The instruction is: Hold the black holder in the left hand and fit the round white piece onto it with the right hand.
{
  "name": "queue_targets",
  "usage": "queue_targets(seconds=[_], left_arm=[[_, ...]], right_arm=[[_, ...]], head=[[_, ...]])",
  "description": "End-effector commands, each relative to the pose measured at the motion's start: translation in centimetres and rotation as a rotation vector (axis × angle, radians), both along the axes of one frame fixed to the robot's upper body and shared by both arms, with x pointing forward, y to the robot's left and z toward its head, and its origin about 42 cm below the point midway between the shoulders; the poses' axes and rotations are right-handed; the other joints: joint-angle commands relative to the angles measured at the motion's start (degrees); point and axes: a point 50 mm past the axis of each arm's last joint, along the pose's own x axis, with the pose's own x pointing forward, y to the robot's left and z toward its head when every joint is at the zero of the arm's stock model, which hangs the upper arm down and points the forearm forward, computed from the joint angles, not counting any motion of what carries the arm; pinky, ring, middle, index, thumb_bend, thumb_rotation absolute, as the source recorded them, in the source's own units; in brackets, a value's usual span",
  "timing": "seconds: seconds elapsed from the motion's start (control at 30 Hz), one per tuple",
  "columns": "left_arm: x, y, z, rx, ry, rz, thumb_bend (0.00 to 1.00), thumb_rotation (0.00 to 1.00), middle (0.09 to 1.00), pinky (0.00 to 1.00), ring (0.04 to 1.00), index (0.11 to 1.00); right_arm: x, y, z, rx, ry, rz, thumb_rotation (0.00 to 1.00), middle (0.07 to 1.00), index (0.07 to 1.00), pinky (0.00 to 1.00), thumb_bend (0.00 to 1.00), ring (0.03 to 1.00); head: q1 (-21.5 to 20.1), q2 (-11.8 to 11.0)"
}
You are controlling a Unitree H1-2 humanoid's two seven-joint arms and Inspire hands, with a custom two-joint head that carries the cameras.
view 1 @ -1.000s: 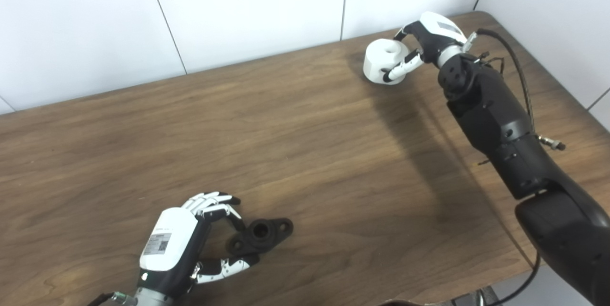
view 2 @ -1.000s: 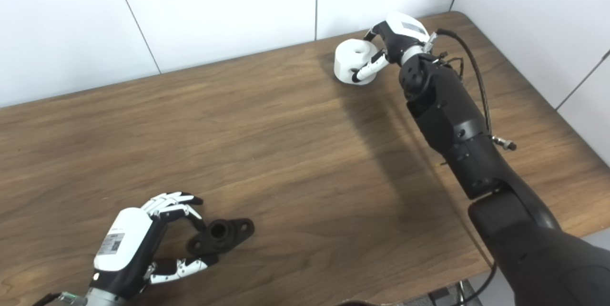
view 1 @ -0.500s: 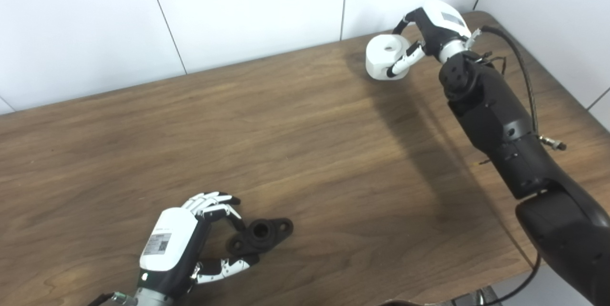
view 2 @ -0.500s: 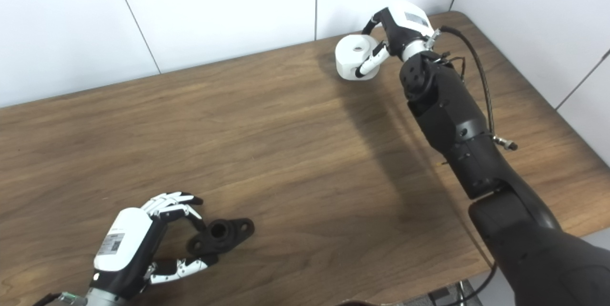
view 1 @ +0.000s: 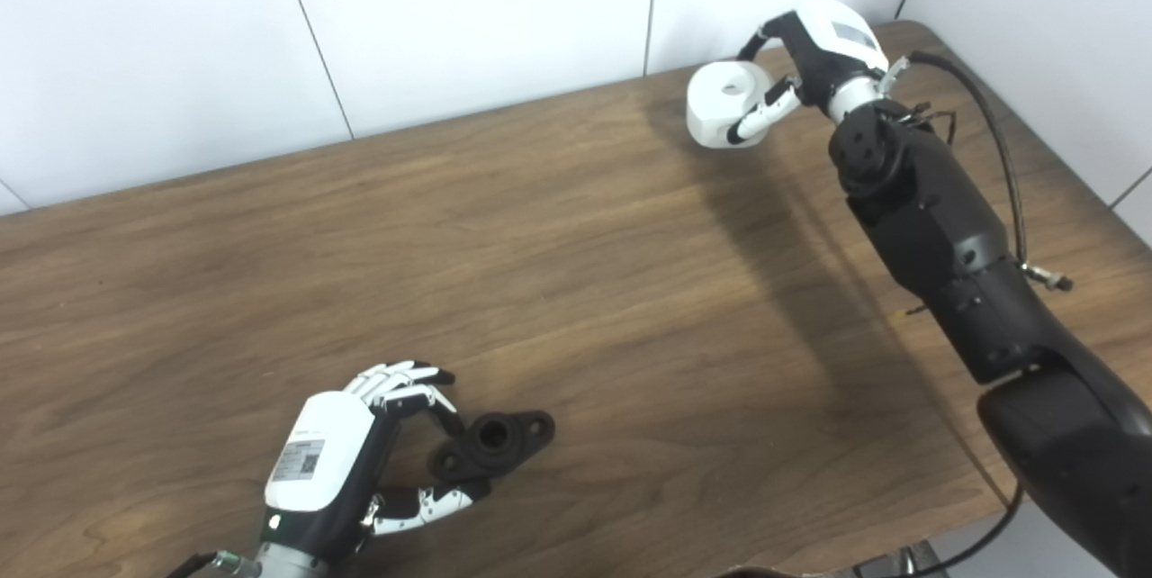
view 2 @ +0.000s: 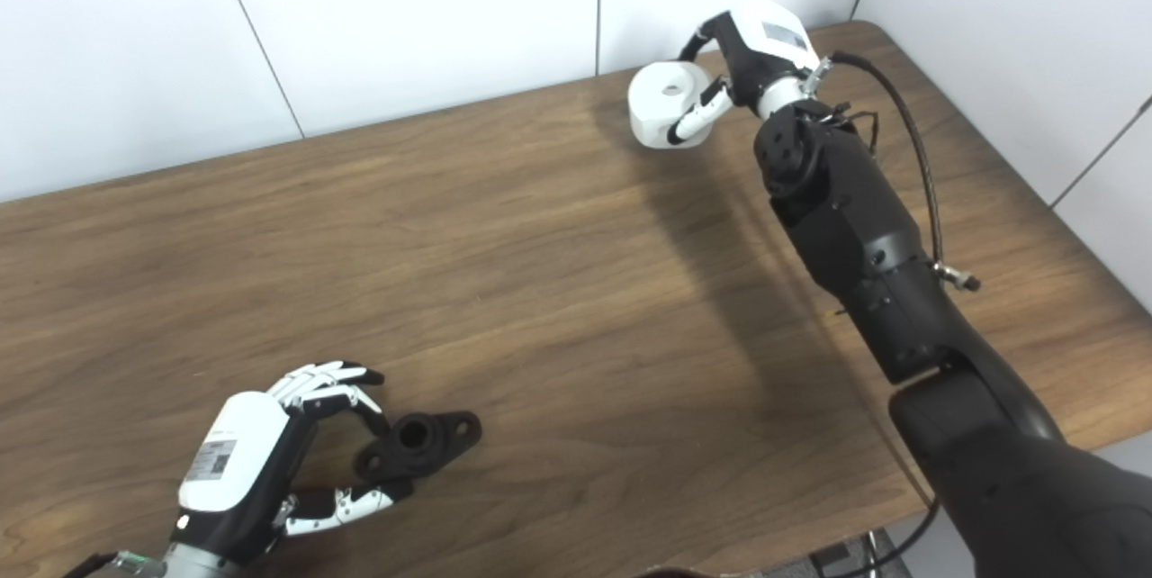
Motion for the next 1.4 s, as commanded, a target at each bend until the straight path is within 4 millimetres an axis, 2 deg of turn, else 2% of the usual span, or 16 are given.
queue_targets(seconds=[0.0,0.3,0.63,1.07,1.37], left_arm=[[-0.8,0.4,-2.1,0.072,0.118,0.010,0.52,0.04,0.766,0.83,0.826,0.487],[-0.8,0.1,-2.5,0.085,0.118,0.009,0.52,0.05,0.772,0.84,0.836,0.487],[-0.8,-0.9,-2.5,0.111,0.127,0.024,0.52,0.05,0.787,0.88,0.859,0.488],[-0.8,-2.3,-2.1,0.118,0.140,0.034,0.52,0.05,0.807,0.91,0.882,0.489],[-0.7,-3.0,-2.0,0.125,0.130,0.026,0.52,0.05,0.809,0.91,0.881,0.489]], right_arm=[[-0.3,-0.1,4.0,-0.049,-0.087,0.027,0.14,0.792,0.485,0.80,0.52,0.889],[-3.3,4.2,6.2,-0.110,-0.065,0.184,0.14,0.804,0.485,0.82,0.52,0.889],[-7.3,8.7,6.8,-0.151,-0.005,0.337,0.14,0.790,0.484,0.82,0.53,0.895],[-13.9,12.7,7.3,-0.153,0.040,0.524,0.14,0.793,0.483,0.89,0.53,0.896],[-16.3,14.2,7.3,-0.140,0.041,0.601,0.14,0.791,0.483,0.90,0.52,0.890]], head=[[0.31,0.06],[3.69,0.83],[11.74,3.31],[16.88,5.38],[17.83,6.47]])
